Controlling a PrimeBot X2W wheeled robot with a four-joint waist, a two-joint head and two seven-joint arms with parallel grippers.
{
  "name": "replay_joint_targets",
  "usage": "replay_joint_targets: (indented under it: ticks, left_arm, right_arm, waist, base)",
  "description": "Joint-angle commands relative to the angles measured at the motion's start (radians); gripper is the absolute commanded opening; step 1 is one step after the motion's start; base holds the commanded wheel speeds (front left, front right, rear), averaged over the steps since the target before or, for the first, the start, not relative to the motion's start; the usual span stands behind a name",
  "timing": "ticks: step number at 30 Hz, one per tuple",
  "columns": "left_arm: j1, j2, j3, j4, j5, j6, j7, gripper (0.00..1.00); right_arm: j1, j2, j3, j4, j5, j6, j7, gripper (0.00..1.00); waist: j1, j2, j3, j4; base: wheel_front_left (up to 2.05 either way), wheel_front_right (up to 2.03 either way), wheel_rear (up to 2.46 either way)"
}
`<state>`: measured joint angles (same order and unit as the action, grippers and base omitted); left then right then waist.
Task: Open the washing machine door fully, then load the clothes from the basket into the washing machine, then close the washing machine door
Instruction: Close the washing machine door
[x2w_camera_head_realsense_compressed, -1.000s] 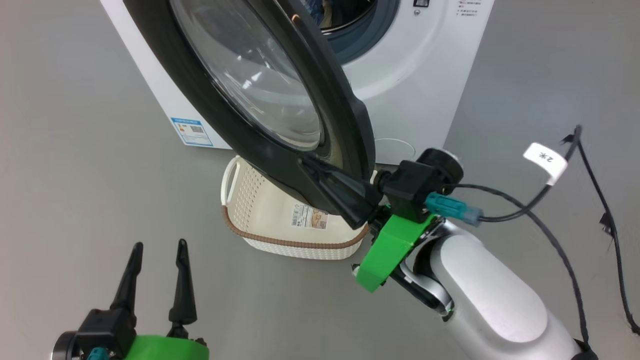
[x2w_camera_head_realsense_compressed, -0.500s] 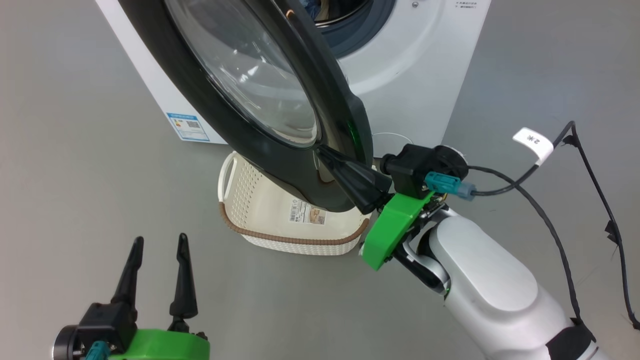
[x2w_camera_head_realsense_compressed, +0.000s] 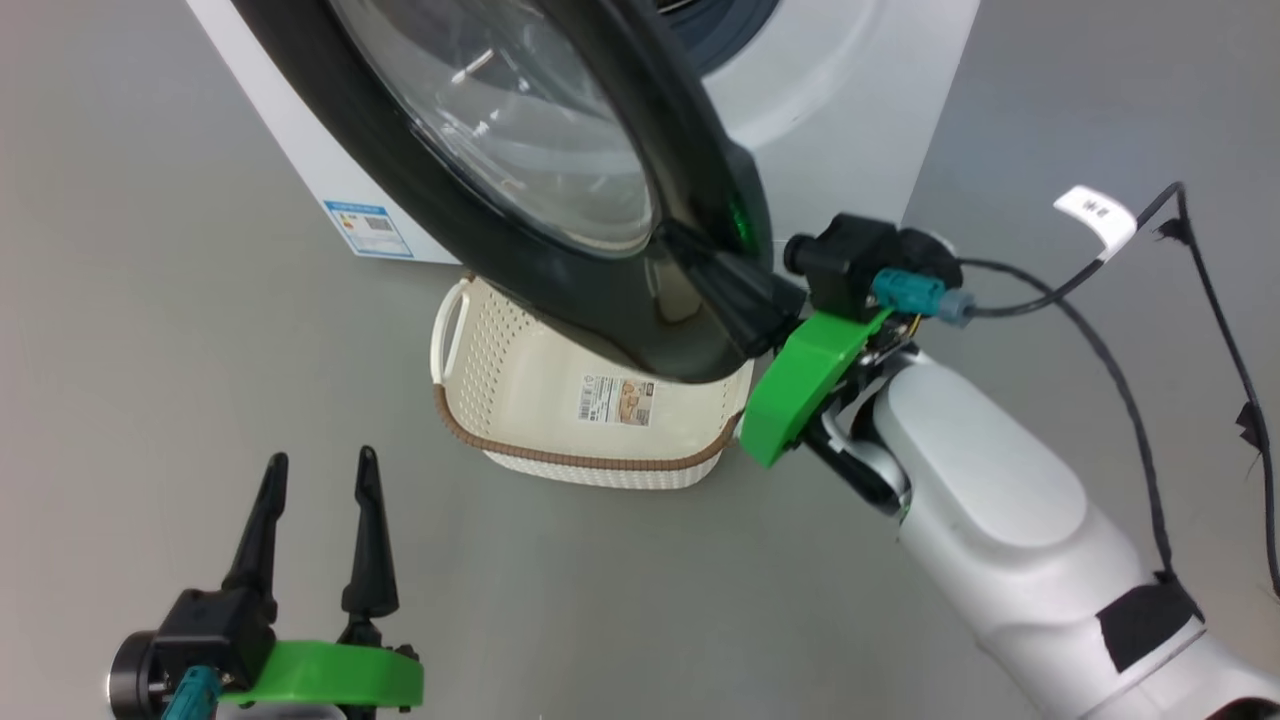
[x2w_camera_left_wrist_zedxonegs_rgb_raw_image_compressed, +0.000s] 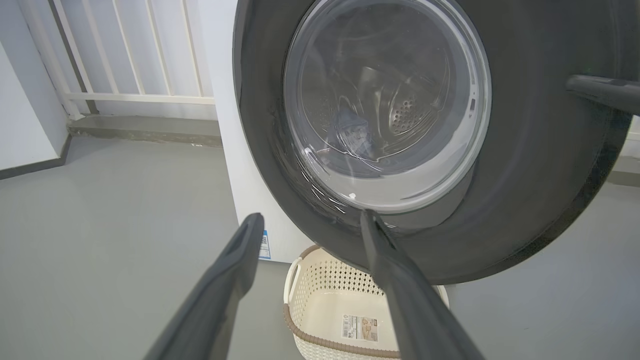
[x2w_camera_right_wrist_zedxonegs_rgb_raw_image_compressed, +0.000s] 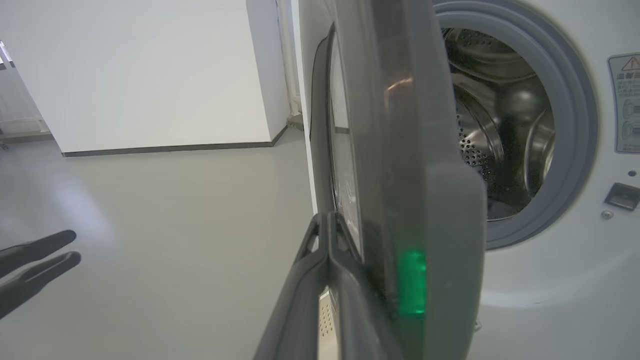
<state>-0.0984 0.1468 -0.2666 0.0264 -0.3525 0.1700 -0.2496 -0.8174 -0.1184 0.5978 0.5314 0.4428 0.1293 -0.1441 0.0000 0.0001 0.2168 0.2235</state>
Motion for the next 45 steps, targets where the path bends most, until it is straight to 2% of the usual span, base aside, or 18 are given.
replay_joint_targets:
  ticks: [1, 12, 32, 36, 45]
  left_arm:
    - [-0.039, 0.011, 0.035, -0.028, 0.012, -0.009, -0.012, 1.00]
    - [-0.094, -0.027, 0.030, -0.038, 0.028, -0.034, -0.012, 1.00]
    - [-0.216, -0.091, 0.009, -0.019, 0.064, -0.101, -0.012, 1.00]
    - [-0.223, -0.094, 0.008, -0.016, 0.064, -0.106, -0.012, 1.00]
    - [-0.237, -0.096, -0.013, -0.018, 0.042, -0.101, -0.012, 1.00]
  right_arm:
    - [-0.033, 0.012, -0.012, -0.007, 0.009, 0.001, -0.012, 0.00]
    - [-0.232, -0.037, -0.073, 0.145, -0.007, 0.001, -0.050, 0.00]
    - [-0.578, -0.098, -0.091, 0.432, -0.045, 0.001, -0.113, 0.00]
    - [-0.626, -0.115, -0.102, 0.453, -0.081, 0.001, -0.117, 0.00]
    - [-0.674, -0.134, -0.213, 0.448, -0.168, 0.001, -0.117, 0.00]
  waist:
    - [0.0000, -0.0001, 0.017, 0.005]
    - [0.0000, -0.0001, 0.124, 0.037]
    - [0.0000, -0.0001, 0.290, 0.119]
    - [0.0000, -0.0001, 0.305, 0.132]
    - [0.0000, -0.0001, 0.329, 0.155]
  base:
    - [0.00, 0.00, 0.00]
    - [0.00, 0.00, 0.00]
    - [0.00, 0.00, 0.00]
    - [0.00, 0.00, 0.00]
    - [0.00, 0.00, 0.00]
